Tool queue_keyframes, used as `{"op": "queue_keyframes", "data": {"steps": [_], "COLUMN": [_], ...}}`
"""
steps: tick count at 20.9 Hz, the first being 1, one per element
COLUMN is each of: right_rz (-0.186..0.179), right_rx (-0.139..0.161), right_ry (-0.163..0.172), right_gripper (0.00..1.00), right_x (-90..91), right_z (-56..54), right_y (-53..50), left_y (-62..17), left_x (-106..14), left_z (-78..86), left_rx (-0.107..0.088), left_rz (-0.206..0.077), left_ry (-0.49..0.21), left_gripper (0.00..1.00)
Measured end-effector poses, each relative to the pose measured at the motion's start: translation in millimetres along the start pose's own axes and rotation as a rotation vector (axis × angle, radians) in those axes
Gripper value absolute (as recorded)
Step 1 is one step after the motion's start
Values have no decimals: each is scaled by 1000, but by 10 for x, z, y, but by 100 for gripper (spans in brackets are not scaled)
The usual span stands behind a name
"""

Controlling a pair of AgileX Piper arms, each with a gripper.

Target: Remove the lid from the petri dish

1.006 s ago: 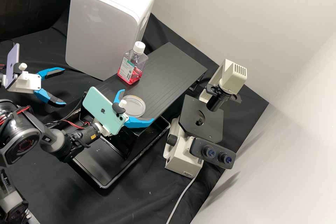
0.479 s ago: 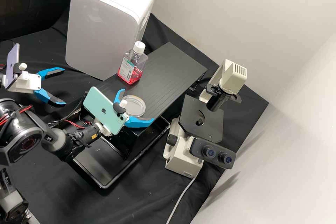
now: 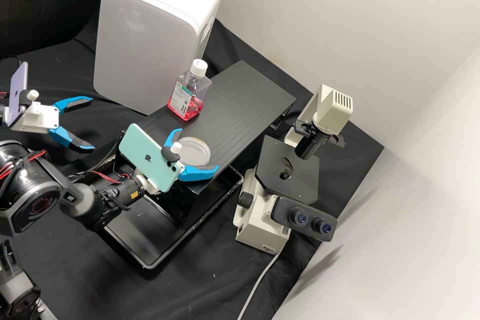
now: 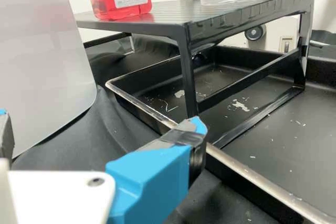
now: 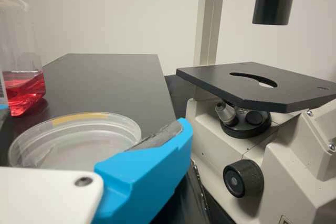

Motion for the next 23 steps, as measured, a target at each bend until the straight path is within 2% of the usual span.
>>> {"op": "queue_keyframes", "data": {"steps": [3, 23], "right_rz": [0, 6], "right_rx": [0, 0], "right_ry": [0, 6], "right_gripper": [0, 0], "right_x": [0, 0], "right_z": [0, -5], "right_y": [0, 5], "left_y": [-25, -25], "left_x": [5, 5], "left_z": [-3, -3], "left_rx": [1, 1], "left_rz": [-10, -10], "left_ry": [1, 1], "left_gripper": [100, 100]}}
